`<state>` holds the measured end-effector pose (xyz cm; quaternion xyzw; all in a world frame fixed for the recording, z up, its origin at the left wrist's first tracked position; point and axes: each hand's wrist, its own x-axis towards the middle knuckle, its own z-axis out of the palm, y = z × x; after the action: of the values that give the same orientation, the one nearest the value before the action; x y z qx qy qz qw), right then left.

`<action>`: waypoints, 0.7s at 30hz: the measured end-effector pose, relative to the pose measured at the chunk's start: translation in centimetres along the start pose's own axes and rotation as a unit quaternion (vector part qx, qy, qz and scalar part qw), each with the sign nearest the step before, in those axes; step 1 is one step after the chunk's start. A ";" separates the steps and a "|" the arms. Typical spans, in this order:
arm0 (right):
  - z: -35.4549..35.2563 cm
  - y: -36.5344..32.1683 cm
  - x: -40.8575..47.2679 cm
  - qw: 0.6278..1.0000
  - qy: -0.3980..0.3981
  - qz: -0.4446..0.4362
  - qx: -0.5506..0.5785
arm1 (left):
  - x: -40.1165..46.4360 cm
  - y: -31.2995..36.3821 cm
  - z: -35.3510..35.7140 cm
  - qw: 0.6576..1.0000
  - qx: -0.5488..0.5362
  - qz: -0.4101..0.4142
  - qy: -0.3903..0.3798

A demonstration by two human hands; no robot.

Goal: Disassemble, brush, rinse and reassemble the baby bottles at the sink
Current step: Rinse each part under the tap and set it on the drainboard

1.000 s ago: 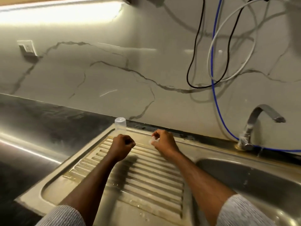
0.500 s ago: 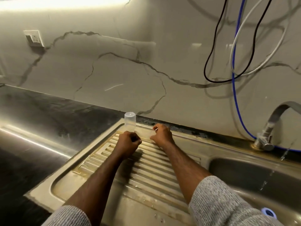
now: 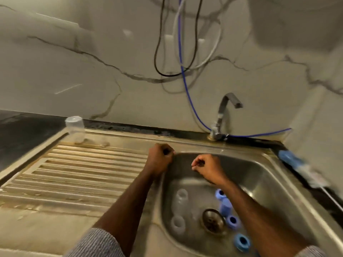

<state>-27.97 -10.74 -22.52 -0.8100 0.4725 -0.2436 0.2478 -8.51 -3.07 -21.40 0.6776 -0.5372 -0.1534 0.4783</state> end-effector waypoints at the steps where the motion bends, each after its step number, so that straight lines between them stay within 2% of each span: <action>1: -1.5 2.1 -0.9 1.000 0.008 0.023 -0.011 | -0.3 0.9 2.5 1.000 -0.003 0.009 -0.025; 5: -4.4 8.7 -3.0 0.994 0.039 0.092 -0.032 | -1.6 2.6 10.7 0.992 0.037 0.033 -0.112; 8: -4.2 11.9 -3.8 0.992 0.017 0.119 -0.042 | -1.8 2.5 14.0 0.988 0.052 0.003 -0.147; 13: -2.5 13.1 -2.9 0.981 -0.057 0.164 -0.090 | -1.2 0.7 14.6 0.984 0.072 -0.014 -0.161; 17: -1.1 13.0 -2.3 0.975 -0.073 0.176 -0.116 | -0.5 -0.2 14.7 0.987 0.065 -0.018 -0.147; 21: -0.9 12.6 -2.1 0.970 -0.098 0.191 -0.112 | -0.4 -0.2 15.5 0.983 0.063 -0.009 -0.171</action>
<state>-37.61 -14.48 -30.12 -0.7471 0.6164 -0.0568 0.2424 -19.66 -10.25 -29.35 0.6750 -0.6134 -0.2375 0.3343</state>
